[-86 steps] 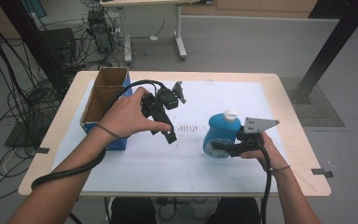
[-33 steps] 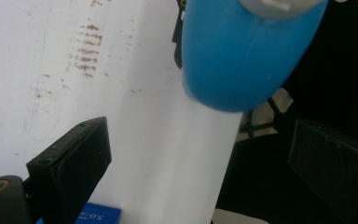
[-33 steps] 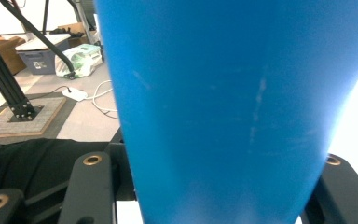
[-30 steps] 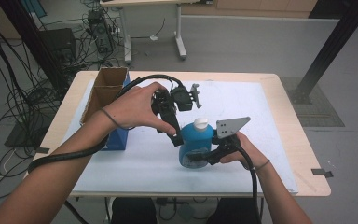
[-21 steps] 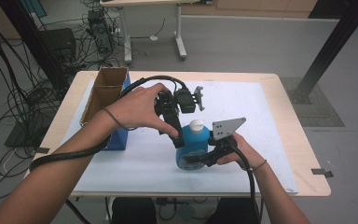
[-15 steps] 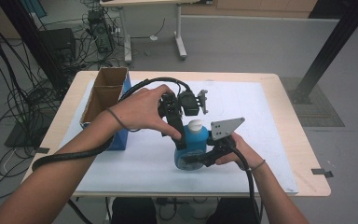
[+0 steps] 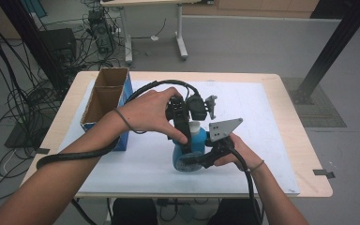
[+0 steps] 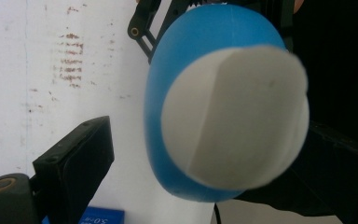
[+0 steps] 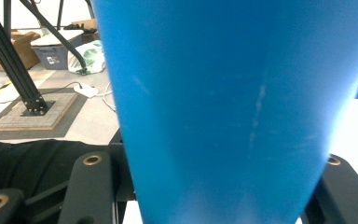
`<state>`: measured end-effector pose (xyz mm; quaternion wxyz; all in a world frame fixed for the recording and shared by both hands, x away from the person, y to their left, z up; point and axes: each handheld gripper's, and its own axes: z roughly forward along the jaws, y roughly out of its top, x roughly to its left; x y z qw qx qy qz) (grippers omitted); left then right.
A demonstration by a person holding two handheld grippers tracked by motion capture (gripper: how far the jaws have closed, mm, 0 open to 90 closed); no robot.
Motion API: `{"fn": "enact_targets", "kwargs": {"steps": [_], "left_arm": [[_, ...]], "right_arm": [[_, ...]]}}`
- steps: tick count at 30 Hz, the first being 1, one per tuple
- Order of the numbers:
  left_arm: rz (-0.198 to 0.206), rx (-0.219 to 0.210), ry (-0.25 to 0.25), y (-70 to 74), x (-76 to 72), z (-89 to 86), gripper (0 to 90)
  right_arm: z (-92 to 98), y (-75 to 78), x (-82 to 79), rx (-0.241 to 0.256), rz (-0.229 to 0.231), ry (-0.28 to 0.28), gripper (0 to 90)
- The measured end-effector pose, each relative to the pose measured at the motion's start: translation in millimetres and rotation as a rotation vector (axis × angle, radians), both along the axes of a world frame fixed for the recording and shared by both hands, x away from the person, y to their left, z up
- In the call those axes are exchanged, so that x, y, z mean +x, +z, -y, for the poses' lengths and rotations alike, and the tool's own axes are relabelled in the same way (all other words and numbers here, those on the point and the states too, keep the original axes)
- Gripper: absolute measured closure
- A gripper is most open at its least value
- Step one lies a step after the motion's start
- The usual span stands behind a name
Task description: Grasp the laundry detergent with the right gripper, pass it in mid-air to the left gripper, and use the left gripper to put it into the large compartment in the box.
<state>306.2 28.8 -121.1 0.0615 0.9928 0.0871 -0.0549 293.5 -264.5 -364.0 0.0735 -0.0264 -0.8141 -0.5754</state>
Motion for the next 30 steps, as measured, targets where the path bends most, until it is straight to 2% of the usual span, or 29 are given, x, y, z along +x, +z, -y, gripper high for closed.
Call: {"fn": "enact_targets", "kwargs": {"steps": [8, 19, 30], "left_arm": [[0.000, 0.014, -0.014, 0.2, -2.5, 9.0, 7.7], [0.007, 0.064, -0.038, -5.3, -5.7, 25.7, 7.8], [0.010, 0.045, -0.040, -4.3, -5.5, 24.4, 7.8]], "right_arm": [[-2.4, 2.3, 0.3, -0.001, 0.007, 0.005, 42.6], [-5.0, 3.3, 0.7, 0.003, 0.009, 0.009, 42.6], [-6.0, 2.8, 1.8, -0.003, 0.005, 0.014, 42.6]]}}
